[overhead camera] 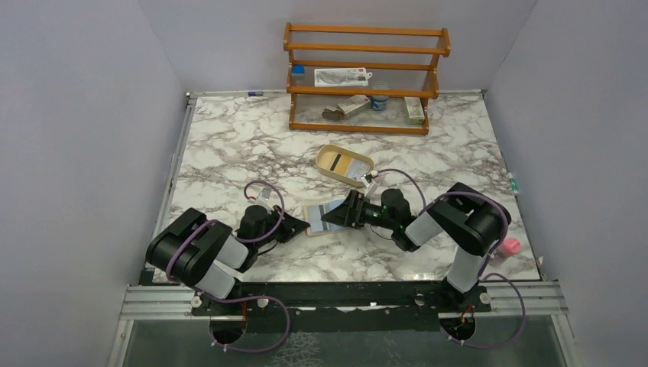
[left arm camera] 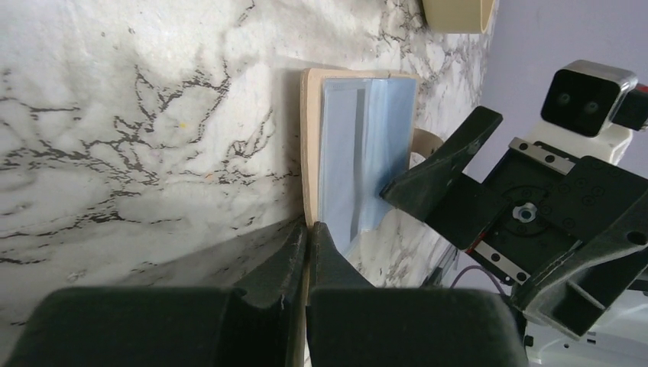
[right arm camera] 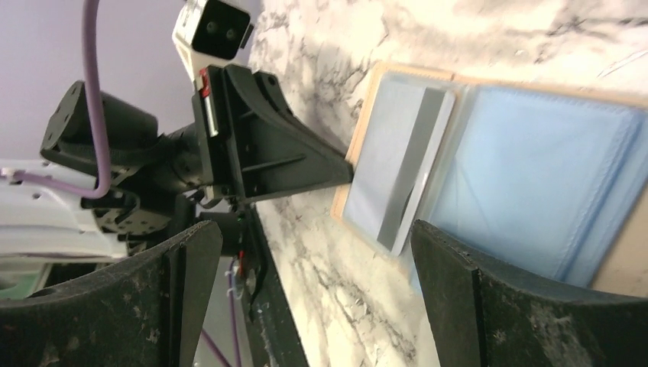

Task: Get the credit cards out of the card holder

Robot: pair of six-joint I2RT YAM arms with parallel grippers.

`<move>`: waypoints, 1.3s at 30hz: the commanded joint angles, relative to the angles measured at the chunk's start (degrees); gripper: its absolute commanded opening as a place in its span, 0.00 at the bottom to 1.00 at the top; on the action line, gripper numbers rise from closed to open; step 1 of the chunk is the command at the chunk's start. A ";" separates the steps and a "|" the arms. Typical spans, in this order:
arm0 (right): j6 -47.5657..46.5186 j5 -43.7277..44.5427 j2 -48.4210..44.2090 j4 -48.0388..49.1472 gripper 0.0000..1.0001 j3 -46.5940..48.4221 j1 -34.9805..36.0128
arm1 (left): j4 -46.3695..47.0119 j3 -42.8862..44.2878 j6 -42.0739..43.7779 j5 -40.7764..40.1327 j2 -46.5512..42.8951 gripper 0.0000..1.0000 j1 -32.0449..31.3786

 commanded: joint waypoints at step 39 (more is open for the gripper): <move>-11.39 19.10 -1.88 -42.03 1.00 9.12 0.08 | 1.32 3.57 6.85 3.90 16.20 0.00 -2.29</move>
